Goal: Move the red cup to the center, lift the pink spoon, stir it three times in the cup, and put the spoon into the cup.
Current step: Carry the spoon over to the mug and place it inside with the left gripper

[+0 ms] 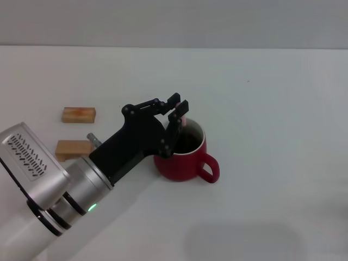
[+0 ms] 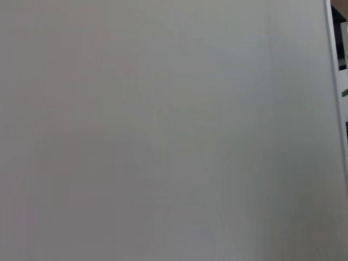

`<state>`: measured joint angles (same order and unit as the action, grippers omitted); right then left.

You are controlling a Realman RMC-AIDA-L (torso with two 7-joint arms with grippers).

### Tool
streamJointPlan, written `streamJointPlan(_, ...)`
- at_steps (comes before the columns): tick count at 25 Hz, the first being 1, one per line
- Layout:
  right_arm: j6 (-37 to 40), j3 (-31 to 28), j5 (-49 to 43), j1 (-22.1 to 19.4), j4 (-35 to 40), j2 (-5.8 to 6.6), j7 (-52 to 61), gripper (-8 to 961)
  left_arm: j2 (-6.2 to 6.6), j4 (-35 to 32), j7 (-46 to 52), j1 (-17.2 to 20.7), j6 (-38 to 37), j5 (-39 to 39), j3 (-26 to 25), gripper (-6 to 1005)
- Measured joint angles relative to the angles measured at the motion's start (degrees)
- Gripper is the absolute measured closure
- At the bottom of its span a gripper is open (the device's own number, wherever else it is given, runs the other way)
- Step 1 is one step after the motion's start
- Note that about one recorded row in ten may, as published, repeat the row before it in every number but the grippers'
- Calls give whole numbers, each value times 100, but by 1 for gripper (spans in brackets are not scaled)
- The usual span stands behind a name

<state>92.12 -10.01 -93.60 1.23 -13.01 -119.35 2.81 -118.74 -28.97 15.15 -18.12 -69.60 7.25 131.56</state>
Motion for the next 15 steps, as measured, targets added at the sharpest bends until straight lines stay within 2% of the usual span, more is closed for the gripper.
streamJointPlan(9, -17, 8, 0, 10, -14, 0, 0, 954, 6, -262, -11, 262, -40, -12, 269, 781)
streamJointPlan(15, -28, 8, -17, 23, -19, 0, 0, 954, 30, -283, -34, 497, -97, -5, 249, 776)
